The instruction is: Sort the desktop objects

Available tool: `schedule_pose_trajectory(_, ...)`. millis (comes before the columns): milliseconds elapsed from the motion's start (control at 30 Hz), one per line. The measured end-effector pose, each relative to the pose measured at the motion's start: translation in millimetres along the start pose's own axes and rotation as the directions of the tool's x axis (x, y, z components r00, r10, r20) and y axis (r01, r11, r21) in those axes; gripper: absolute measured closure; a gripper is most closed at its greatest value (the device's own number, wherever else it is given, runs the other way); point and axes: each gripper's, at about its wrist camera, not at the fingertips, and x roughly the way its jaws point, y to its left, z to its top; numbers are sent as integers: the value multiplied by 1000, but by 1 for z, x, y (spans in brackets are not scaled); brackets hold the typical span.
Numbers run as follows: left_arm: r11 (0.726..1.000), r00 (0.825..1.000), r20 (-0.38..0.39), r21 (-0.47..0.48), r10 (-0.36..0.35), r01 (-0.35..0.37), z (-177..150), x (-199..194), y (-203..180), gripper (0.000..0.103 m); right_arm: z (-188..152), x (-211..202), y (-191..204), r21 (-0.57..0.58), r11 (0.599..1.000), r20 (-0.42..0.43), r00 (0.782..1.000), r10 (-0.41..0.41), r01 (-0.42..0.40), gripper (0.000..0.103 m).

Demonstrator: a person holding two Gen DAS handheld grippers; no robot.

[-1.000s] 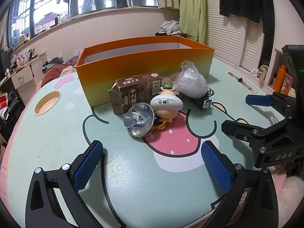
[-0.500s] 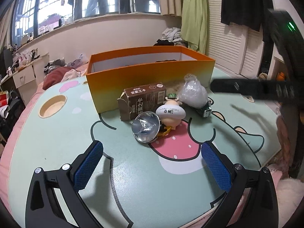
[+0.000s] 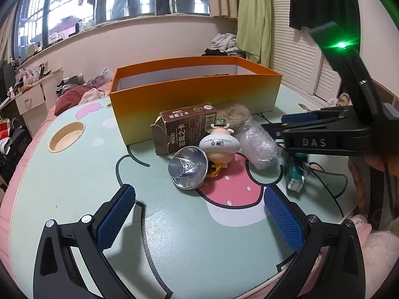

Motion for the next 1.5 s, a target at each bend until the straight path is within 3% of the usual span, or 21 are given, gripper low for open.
schedule_pose_trajectory(33, 1000, 1000, 2, -2, -2, 2, 0, 0, 1, 0, -1, -2, -1, 1, 1000, 5, 1000, -8, 8, 67)
schedule_pose_trajectory(100, 1000, 1000, 12, -5, -5, 5, 1, -3, 2, 0, -3, -3, -5, -8, 1000, 11, 1000, -25, 25, 102)
schedule_pose_trajectory(300, 1000, 998, 62, -22, -12, 13, 16, -18, 16, 1, -10, -10, -35, 96, 991, 43, 995, 89, -93, 102)
schedule_pose_trajectory(400, 999, 998, 64, -52, -10, 13, 23, -20, 27, 7, -12, -24, -43, 102, 988, 103, 989, 102, -113, 102)
schedule_pose_trajectory(633, 999, 998, -48, -13, -32, 31, 29, 9, 28, 23, -16, -30, -45, 109, 979, 110, 981, 159, -171, 102)
schedule_pose_trajectory(700, 998, 994, -93, -23, -56, 54, 28, 19, 26, 36, -17, -30, -46, 114, 973, 107, 976, 189, -201, 102)
schedule_pose_trajectory(733, 998, 992, -113, -33, -60, 57, 27, 23, 27, 50, -17, -31, -46, 118, 969, 112, 973, 203, -216, 102)
schedule_pose_trajectory(800, 999, 994, -101, -32, -47, 44, 27, 21, 27, 67, -17, -33, -49, 128, 960, 120, 965, 232, -247, 102)
schedule_pose_trajectory(967, 996, 994, -79, -34, -82, 79, 24, 12, 30, 67, -18, -39, -49, 127, 956, 135, 960, 246, -263, 102)
schedule_pose_trajectory(1033, 996, 995, -60, -38, -84, 82, 24, 6, 33, 67, -21, -49, -47, 89, 932, 169, 928, 333, -351, 97)
schedule_pose_trajectory(1067, 996, 995, -55, -41, -86, 84, 24, 3, 34, 67, -22, -53, -44, 65, 924, 173, 916, 362, -377, 80)
schedule_pose_trajectory(1100, 996, 995, -50, -41, -86, 84, 25, 1, 35, 67, -25, -61, -41, 29, 916, 185, 903, 389, -400, 50)
schedule_pose_trajectory(1167, 996, 996, -33, -43, -85, 83, 28, -4, 38, 67, -34, -74, -32, -51, 910, 208, 887, 412, -411, 19)
schedule_pose_trajectory(1300, 995, 996, -7, -47, -85, 84, 34, -13, 42, 67, -48, -77, -9, -202, 903, 157, 897, 413, -380, 17)
schedule_pose_trajectory(1467, 995, 996, 2, -46, -93, 93, 35, -15, 41, 67, -54, -46, 12, -274, 920, 50, 951, 306, -281, 17)
schedule_pose_trajectory(1500, 994, 995, 2, -45, -95, 95, 35, -15, 40, 67, -56, -43, 14, -281, 921, 40, 956, 290, -268, 26)
